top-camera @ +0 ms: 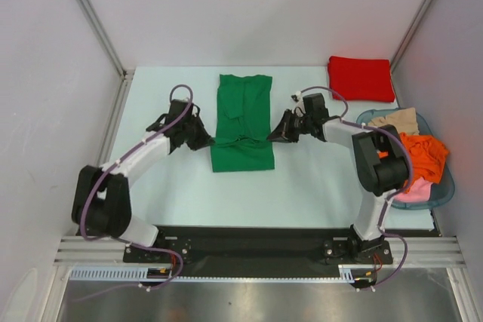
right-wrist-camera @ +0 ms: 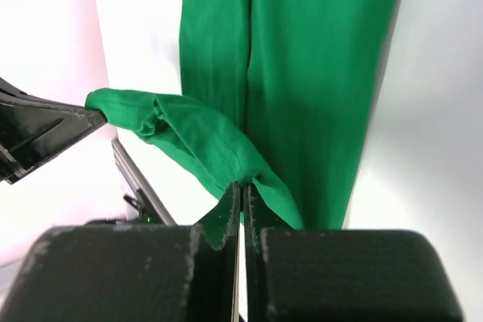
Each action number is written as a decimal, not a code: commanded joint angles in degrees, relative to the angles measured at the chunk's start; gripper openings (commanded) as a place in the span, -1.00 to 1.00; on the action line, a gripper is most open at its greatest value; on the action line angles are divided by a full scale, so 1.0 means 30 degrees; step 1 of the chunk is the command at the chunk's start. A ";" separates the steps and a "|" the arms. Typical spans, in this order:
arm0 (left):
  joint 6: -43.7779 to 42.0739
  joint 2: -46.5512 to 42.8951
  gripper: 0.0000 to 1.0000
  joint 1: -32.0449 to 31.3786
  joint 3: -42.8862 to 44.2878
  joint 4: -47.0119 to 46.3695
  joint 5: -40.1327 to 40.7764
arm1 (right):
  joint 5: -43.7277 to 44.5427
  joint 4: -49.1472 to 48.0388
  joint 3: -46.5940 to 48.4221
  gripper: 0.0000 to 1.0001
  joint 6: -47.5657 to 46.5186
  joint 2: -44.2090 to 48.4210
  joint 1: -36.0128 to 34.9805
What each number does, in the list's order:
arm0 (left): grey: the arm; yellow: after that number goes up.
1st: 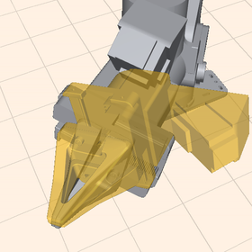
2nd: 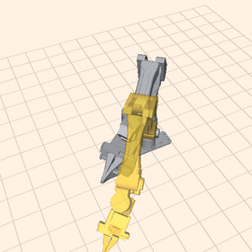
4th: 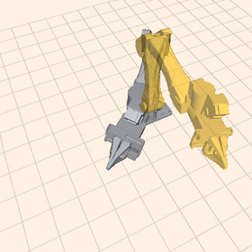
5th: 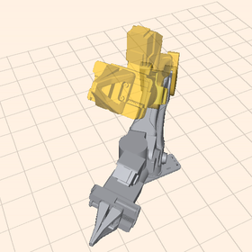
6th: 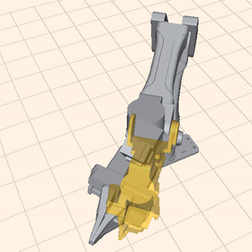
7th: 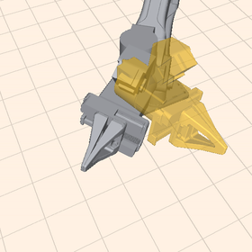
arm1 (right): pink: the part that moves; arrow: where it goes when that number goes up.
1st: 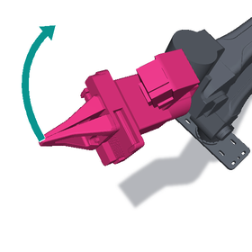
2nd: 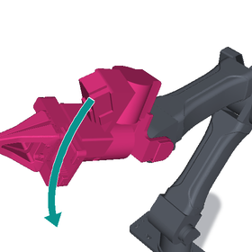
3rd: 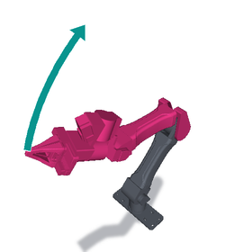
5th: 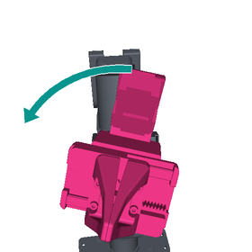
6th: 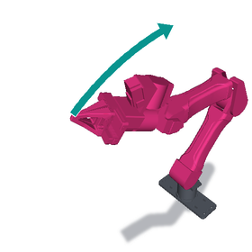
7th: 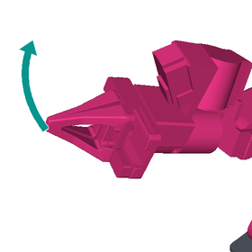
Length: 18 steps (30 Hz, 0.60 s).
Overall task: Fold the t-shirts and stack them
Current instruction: Fold the tshirt
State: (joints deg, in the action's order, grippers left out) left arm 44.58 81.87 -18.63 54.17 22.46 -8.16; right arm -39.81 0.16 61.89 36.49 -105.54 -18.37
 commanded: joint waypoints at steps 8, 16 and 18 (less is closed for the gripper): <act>-0.1470 0.5521 -0.99 0.1259 0.5492 -0.1334 -0.1730 | -0.1437 0.2054 0.6234 -1.00 -0.0768 -0.4313 0.1493; -0.1529 0.7953 -0.99 0.1933 0.7342 -0.1187 -0.1908 | -0.2403 0.1704 0.7495 -1.00 -0.0416 -0.5923 0.1993; -0.1500 0.8247 -0.99 0.2138 0.7693 -0.1216 -0.1995 | -0.2490 0.1499 0.7700 -1.00 -0.0357 -0.6245 0.2051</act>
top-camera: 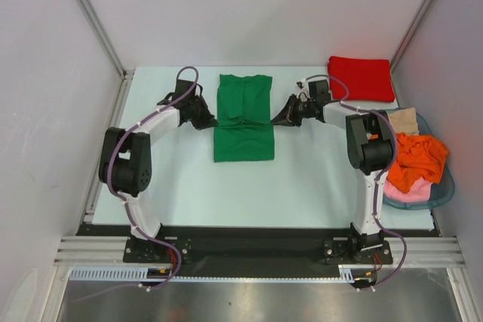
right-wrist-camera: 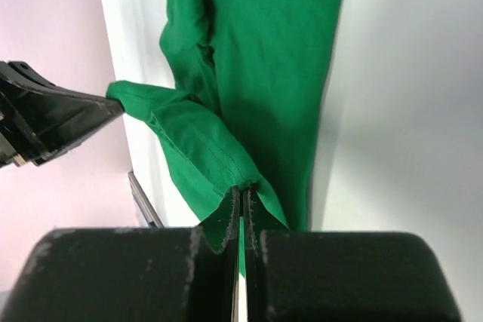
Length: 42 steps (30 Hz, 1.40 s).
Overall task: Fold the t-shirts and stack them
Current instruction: Fold the tshirt
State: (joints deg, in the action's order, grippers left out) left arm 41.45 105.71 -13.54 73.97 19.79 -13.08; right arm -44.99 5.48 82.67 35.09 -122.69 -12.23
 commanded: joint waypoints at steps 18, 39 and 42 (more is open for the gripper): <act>-0.1977 0.2965 -0.47 0.0646 0.3932 0.0720 -0.0042 | -0.1116 0.0104 0.3520 -0.69 -0.0675 -0.2781 0.0736; -0.2976 0.0150 -0.21 -0.1288 -0.0725 -0.5599 -0.2349 | 0.0293 -0.6093 -0.1599 -0.60 0.0515 0.1320 -0.1430; -0.3241 0.1731 -0.21 -0.0996 0.0621 -0.5573 -0.2289 | -0.0937 -0.7156 -0.0638 -0.63 0.1483 -0.0668 -0.1374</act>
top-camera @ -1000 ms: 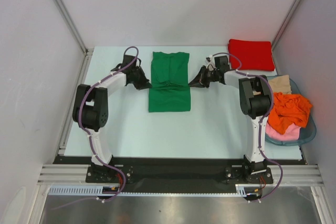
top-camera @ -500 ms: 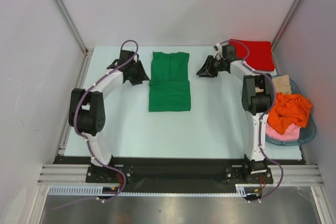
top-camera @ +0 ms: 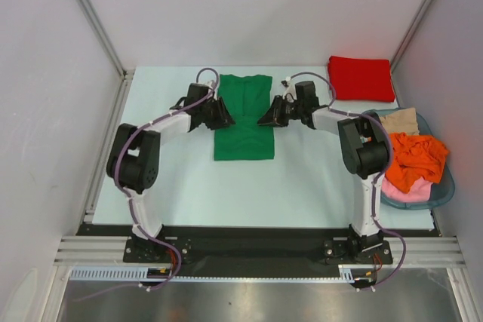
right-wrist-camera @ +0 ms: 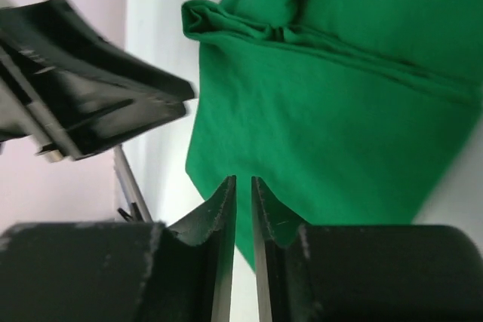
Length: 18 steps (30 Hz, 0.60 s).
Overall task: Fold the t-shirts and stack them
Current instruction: Fold the tshirt
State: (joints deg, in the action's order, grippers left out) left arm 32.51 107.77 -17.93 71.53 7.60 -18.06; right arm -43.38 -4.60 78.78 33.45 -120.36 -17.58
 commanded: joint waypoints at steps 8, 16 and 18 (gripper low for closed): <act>-0.0115 0.5059 -0.21 0.2021 0.4746 -0.0570 -0.1506 | -0.2914 -0.3921 0.4115 -0.69 0.2738 -0.5669 0.1962; -0.0320 0.2902 -0.10 0.2433 0.5018 0.0631 -0.1684 | -0.2448 -0.0172 0.7021 -0.70 0.1042 -0.5185 0.3312; 0.0116 0.0859 -0.07 0.2404 0.3294 0.0429 -0.1770 | -0.1482 0.2461 0.6817 -0.69 -0.0570 -0.4009 0.3226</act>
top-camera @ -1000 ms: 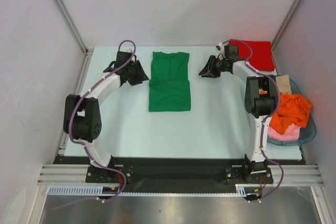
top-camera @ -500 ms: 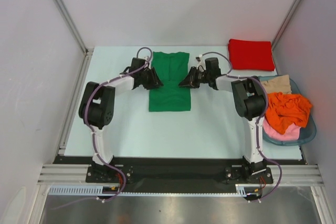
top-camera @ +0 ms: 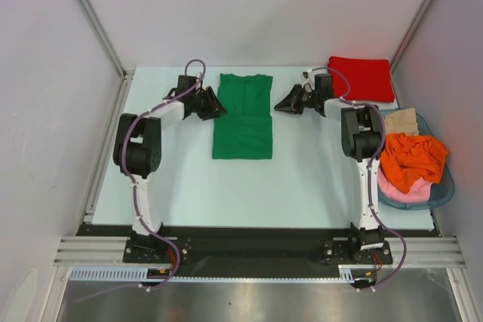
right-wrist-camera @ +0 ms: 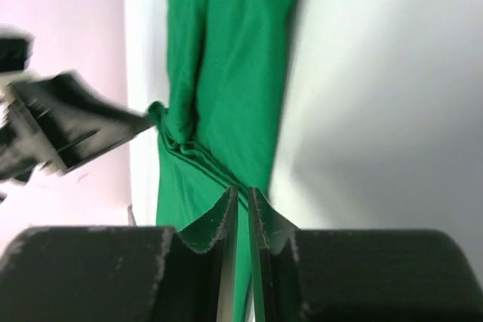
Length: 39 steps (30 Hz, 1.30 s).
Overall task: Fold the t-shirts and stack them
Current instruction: Fold the tshirt
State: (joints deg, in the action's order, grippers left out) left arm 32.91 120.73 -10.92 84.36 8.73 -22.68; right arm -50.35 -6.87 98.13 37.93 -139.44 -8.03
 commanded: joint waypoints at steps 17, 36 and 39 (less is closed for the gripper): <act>0.2098 -0.6525 -0.14 -0.2631 -1.0713 -0.5487 -0.1085 | 0.1403 -0.1631 -0.9505 -0.67 0.0217 0.7223 -0.6432; 0.1132 -0.9916 -0.16 -0.1430 -1.4671 -0.4758 0.0264 | 0.0348 -0.2164 -1.6768 -0.70 -0.2064 0.9912 -0.1719; 0.0605 -1.1790 -0.14 -0.1342 -1.4935 -0.3851 0.0613 | 0.0288 -0.1081 -1.7707 -0.69 -0.2623 1.1753 -0.0694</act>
State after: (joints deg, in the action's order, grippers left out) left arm 37.85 91.46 -15.49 40.12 -5.50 -22.55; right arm -50.22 -13.23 46.92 34.17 -110.32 -12.19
